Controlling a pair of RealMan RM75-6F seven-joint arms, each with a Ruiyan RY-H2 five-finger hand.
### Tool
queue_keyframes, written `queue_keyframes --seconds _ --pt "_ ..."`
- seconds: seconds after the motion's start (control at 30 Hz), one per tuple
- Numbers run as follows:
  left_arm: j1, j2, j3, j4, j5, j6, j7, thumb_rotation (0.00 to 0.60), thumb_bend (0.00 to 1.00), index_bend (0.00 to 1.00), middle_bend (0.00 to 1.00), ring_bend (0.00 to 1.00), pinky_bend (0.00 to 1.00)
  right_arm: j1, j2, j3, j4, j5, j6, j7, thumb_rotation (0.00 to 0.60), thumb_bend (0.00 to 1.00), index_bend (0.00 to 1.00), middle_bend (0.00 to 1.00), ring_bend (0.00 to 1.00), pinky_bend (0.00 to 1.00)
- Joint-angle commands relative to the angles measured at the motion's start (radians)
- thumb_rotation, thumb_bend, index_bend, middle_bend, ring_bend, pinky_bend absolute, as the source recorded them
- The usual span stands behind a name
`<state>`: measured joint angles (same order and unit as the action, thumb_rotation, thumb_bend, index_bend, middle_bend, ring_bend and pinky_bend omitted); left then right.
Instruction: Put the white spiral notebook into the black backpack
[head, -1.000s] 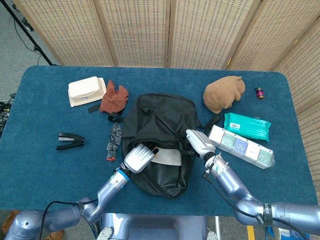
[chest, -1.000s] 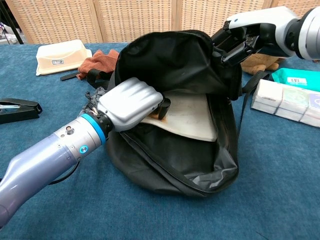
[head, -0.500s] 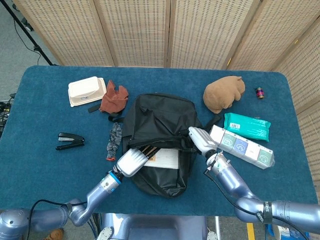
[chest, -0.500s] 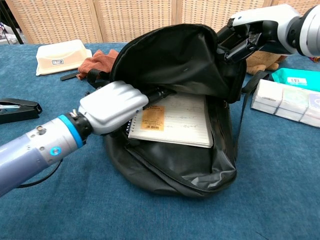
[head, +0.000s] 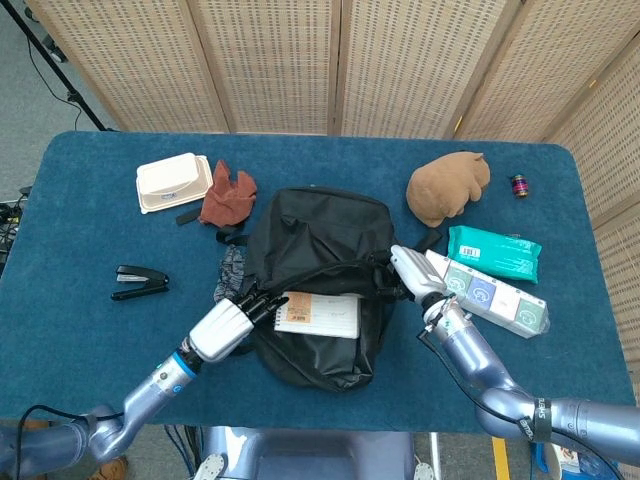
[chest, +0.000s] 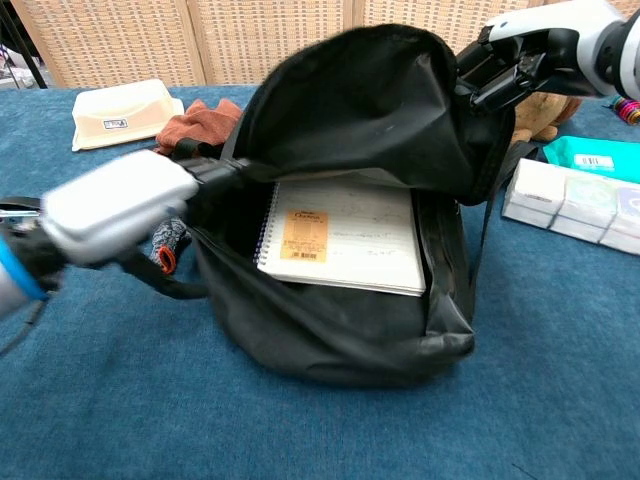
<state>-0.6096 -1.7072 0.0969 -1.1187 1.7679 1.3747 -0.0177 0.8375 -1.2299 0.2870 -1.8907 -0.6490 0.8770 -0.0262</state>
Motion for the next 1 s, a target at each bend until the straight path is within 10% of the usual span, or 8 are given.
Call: queue_keyframes --seconds 0.03,0.37,0.8,1.0 --pt "0.045 0.081 0.041 0.031 0.048 0.092 -0.110 0.600 0.00 0.00 0.00 0.00 0.50 -0.004 0.001 -0.004 0.003 -0.005 0.000 0.002 0.600 0.71 0.63 0.54 0.43 0.60" --pt "0.108 0.270 0.024 -0.032 0.021 0.227 -0.265 0.600 0.00 0.00 0.00 0.00 0.50 -0.026 -0.019 -0.045 0.021 -0.058 -0.001 -0.004 0.600 0.71 0.63 0.54 0.43 0.60" --pt "0.109 0.289 -0.026 -0.061 -0.018 0.183 -0.256 0.600 0.00 0.00 0.00 0.00 0.31 -0.049 -0.057 -0.070 0.060 -0.084 -0.002 0.005 0.600 0.71 0.60 0.51 0.39 0.53" --pt "0.117 0.313 -0.056 -0.097 -0.070 0.150 -0.240 0.600 0.00 0.00 0.00 0.00 0.30 -0.081 0.000 -0.102 0.019 -0.228 -0.147 0.096 0.600 0.04 0.01 0.00 0.00 0.01"
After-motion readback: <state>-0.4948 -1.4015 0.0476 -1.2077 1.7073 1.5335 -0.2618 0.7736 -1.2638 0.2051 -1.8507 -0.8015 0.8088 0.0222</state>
